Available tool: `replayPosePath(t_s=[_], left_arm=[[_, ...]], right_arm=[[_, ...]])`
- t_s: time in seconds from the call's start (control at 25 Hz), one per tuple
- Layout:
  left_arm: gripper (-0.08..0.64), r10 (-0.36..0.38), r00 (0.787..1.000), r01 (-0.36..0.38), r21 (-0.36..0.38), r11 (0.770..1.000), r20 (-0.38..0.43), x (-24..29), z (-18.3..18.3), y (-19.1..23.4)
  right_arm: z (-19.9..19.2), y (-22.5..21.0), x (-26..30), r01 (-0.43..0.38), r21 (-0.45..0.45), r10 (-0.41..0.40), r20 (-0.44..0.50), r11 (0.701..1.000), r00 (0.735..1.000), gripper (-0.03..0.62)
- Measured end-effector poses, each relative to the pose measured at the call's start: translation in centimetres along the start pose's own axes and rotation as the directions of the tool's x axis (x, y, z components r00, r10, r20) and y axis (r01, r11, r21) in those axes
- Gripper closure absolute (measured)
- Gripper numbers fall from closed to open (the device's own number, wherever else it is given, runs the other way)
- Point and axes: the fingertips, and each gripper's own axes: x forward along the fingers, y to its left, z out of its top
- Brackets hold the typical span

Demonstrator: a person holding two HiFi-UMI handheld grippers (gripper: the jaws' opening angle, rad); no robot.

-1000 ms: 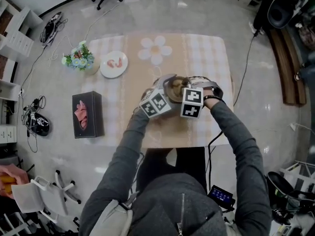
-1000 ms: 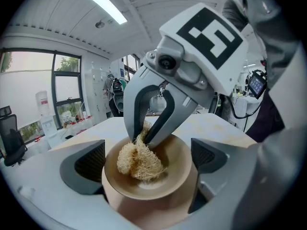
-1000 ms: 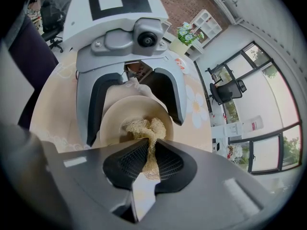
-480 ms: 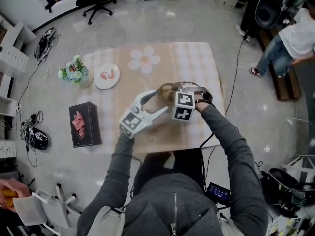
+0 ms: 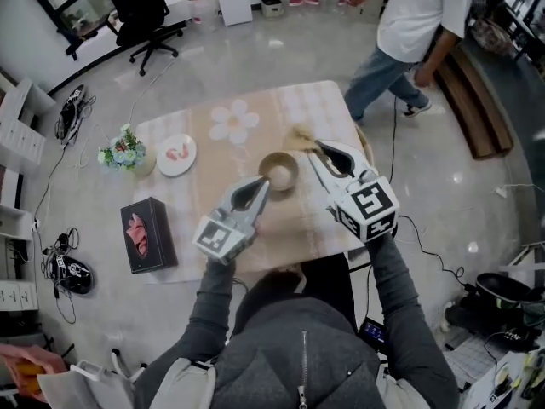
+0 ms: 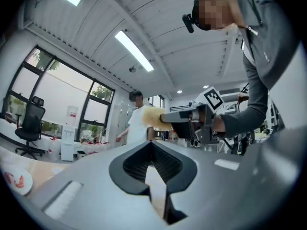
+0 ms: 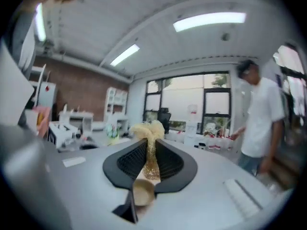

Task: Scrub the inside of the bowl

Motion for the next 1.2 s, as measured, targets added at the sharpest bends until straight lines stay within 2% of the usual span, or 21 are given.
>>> replayPosePath(t_s=[0.04,0.08,0.16,0.2,0.28,0.36,0.44,0.56,0.8,1.08,1.2], left_arm=[[0.549,-0.019,1.0,0.019,-0.006,1.0,0.003,0.4,0.2,-0.9],[0.549,-0.032,0.999,0.032,-0.013,0.999,-0.002,0.8,0.2,-1.8],[0.549,-0.04,0.999,0.038,-0.038,0.999,-0.036,1.8,-0.3,-3.6],[0.549,-0.042,0.997,0.039,-0.054,0.998,-0.058,2.3,-0.6,-4.6],[0.549,-0.059,0.994,0.051,-0.079,0.996,-0.095,3.4,-1.1,-6.5],[0.549,-0.084,0.99,0.074,-0.09,0.993,-0.117,4.4,-1.5,-8.4],[0.549,-0.11,0.986,0.098,-0.097,0.99,-0.126,5.2,-1.7,-10.1],[0.549,-0.143,0.983,0.131,-0.108,0.986,-0.115,6.2,-1.6,-12.6],[0.549,-0.163,0.983,0.151,-0.125,0.981,-0.089,8.1,-1.6,-17.3],[0.549,-0.125,0.988,0.114,-0.118,0.986,-0.095,8.2,-0.6,-18.9],[0.549,-0.118,0.989,0.107,-0.117,0.987,-0.091,8.3,-0.5,-21.1]], right_arm=[[0.8,-1.1,-2.5,0.06,0.133,-0.075,0.107,0.989,0.991,0.54],[0.9,-2.1,-5.0,0.114,0.263,-0.167,0.188,0.958,0.968,0.54],[-0.7,-3.3,-10.0,0.226,0.447,-0.36,0.242,0.865,0.901,0.54],[-2.1,-3.3,-12.1,0.288,0.489,-0.437,0.225,0.824,0.871,0.54],[-4.9,-2.5,-15.0,0.4,0.511,-0.541,0.159,0.761,0.826,0.541],[-6.8,-1.7,-16.3,0.465,0.517,-0.59,0.102,0.719,0.801,0.542],[-7.7,-1.3,-16.9,0.496,0.526,-0.614,0.066,0.691,0.786,0.543],[-7.9,-1.2,-17.6,0.526,0.515,-0.637,0.051,0.677,0.769,0.543],[-9.0,-2.5,-20.4,0.507,0.55,-0.628,0.043,0.664,0.777,0.543],[-8.0,-2.8,-22.1,0.515,0.531,-0.613,0.012,0.673,0.79,0.543],[-7.8,-2.7,-23.8,0.52,0.498,-0.606,0.012,0.694,0.796,0.543]])
